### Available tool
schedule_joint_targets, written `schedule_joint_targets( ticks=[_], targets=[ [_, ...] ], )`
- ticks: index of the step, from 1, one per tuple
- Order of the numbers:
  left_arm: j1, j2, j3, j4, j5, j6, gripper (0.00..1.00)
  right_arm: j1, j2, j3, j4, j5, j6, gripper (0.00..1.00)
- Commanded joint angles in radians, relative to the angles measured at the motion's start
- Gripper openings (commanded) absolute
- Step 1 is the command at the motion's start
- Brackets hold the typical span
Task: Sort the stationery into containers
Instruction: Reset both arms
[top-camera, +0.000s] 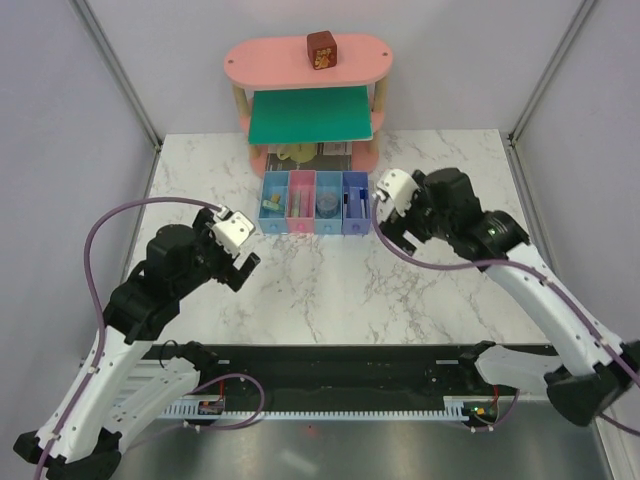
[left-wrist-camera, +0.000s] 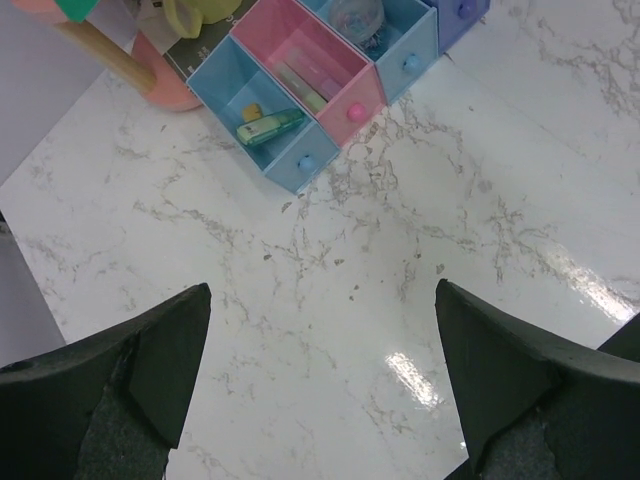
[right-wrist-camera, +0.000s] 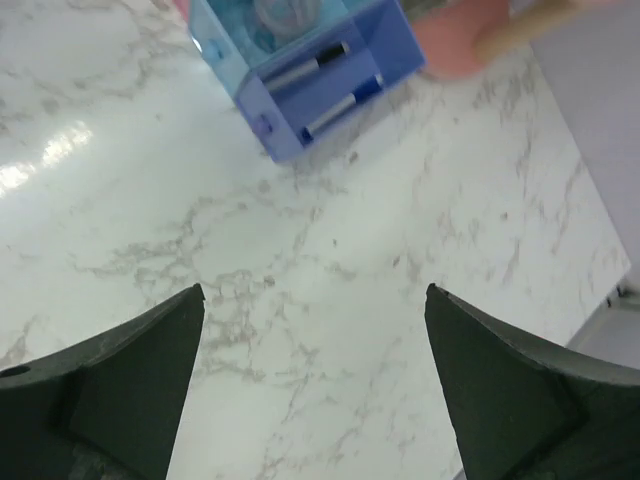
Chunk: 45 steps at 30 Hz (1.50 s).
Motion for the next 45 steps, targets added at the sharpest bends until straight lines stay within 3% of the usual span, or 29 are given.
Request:
schedule_joint_targets(
  ticks=[1, 8, 14, 45],
  targets=[
    [0.015, -0.020, -0.047, 0.058, 0.025, -0.143, 1.00, -0.019, -0.229, -0.230, -0.069, 0.180, 0.087, 0.98],
    [0.066, -0.031, -0.070, 0.101, 0.090, -0.233, 1.00, -0.019, -0.422, -0.270, -0.069, 0.278, 0.153, 0.98],
    [0.069, -0.066, -0.086, 0.102, 0.018, -0.189, 1.00, -0.019, -0.451, -0.259, -0.088, 0.284, 0.159, 0.98],
    [0.112, -0.099, -0.091, 0.078, 0.062, -0.195, 1.00, -0.019, -0.491, -0.279, -0.079, 0.301, 0.153, 0.98]
  ],
)
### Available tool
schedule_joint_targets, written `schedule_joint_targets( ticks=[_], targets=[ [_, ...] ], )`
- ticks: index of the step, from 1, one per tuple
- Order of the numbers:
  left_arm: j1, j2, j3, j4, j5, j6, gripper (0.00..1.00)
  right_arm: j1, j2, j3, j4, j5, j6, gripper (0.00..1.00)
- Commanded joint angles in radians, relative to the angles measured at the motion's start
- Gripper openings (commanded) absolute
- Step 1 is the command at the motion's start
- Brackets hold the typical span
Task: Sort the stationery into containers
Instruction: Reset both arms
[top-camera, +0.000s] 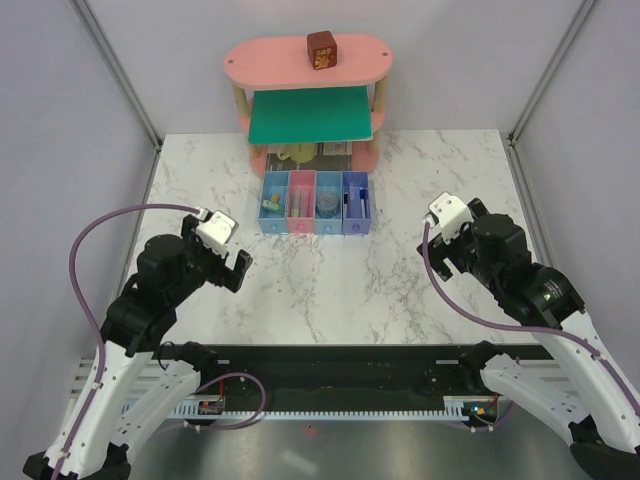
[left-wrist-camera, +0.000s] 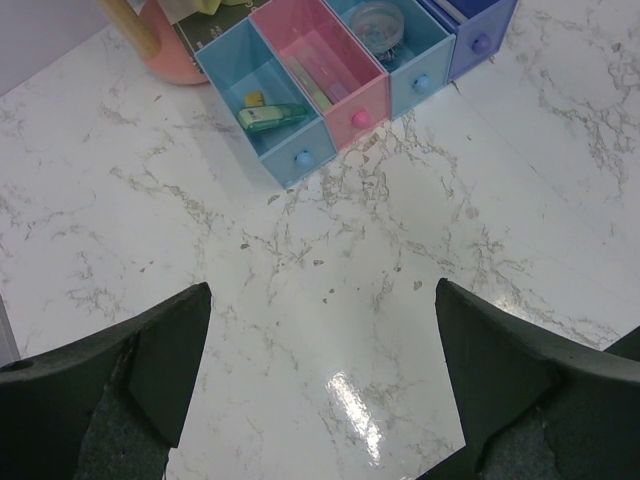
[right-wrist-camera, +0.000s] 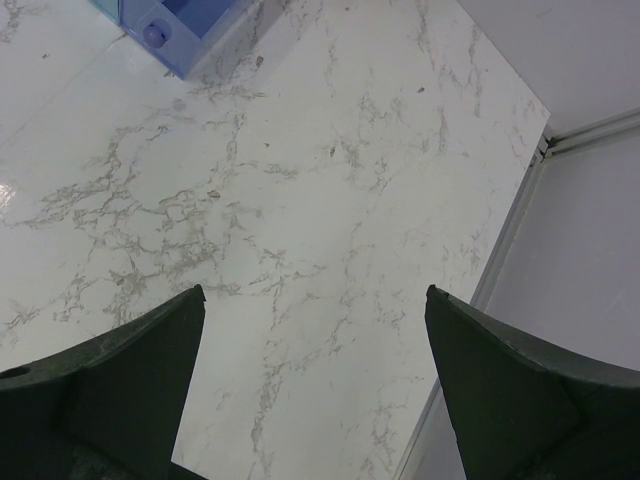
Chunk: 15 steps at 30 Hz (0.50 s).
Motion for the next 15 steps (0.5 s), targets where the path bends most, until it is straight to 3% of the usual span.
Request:
schedule_joint_targets(
  ticks=[1, 15],
  targets=[
    [0.008, -0.002, 0.008, 0.019, 0.021, -0.027, 1.00, 0.001, -0.008, 0.002, 0.019, 0.024, 0.020, 0.98],
    [0.014, 0.001, 0.014, 0.015, 0.032, -0.031, 1.00, 0.001, -0.011, 0.004, 0.021, 0.031, 0.025, 0.98]
  ],
)
